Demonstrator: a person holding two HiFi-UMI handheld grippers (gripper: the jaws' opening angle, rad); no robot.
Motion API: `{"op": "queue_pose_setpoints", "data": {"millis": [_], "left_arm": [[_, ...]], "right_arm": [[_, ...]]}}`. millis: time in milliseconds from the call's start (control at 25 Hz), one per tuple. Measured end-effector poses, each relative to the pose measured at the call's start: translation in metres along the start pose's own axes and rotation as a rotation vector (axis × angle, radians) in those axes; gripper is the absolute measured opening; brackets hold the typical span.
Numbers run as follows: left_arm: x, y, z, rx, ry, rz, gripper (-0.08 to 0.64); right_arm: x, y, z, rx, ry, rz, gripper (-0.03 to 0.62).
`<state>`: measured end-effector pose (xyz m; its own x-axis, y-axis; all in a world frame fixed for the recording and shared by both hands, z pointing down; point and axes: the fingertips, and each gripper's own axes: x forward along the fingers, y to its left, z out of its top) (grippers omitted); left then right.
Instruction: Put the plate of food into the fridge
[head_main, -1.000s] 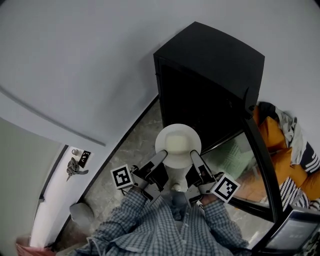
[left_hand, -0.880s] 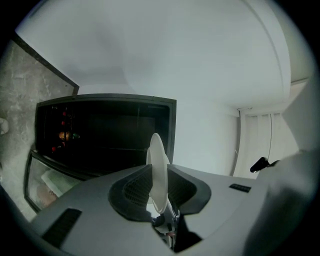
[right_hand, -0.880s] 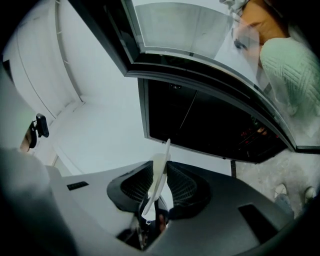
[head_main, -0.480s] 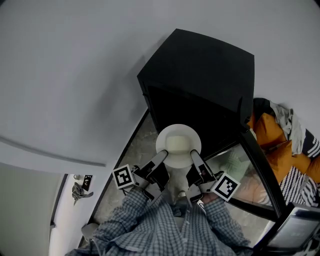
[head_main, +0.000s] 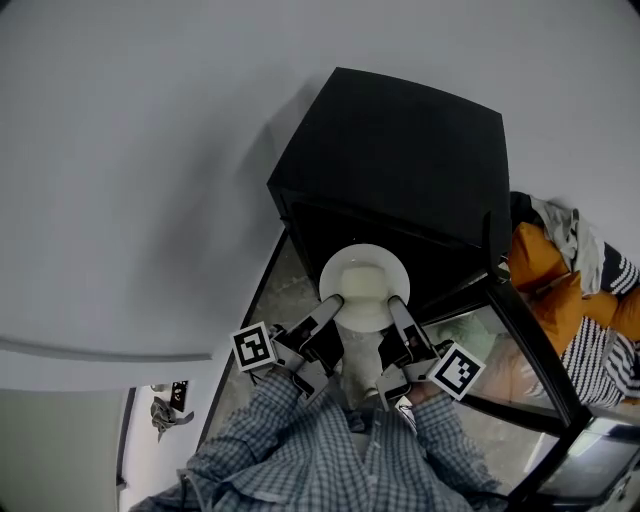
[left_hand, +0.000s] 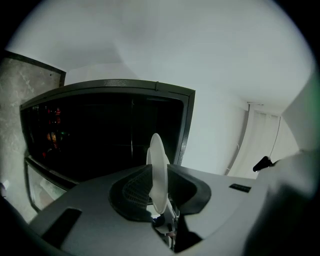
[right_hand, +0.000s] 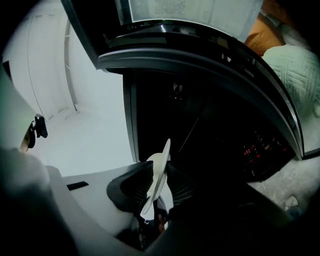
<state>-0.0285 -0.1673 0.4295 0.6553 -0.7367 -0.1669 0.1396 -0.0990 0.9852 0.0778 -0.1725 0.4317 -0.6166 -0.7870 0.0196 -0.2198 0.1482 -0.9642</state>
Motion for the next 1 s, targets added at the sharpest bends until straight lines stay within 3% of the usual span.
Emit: {"op": "queue_pose_setpoints", "data": {"millis": [240,520,1000], "left_arm": [[0.022,0.01,0.018,0.014,0.061,0.0,0.075],[0.038,0.026,0.028,-0.023,0.11,-0.01,0.075],[0.074,0.047,0.047,-0.038,0.112,-0.017,0.075]], "right_arm": [[0.013,-0.009,0.01,-0.017,-0.093,-0.055,0.092],[0.021,-0.018,0.018,-0.043,-0.182,-0.102,0.092],[0.039,-0.03,-0.001,-0.039,-0.169,-0.145,0.094]]}}
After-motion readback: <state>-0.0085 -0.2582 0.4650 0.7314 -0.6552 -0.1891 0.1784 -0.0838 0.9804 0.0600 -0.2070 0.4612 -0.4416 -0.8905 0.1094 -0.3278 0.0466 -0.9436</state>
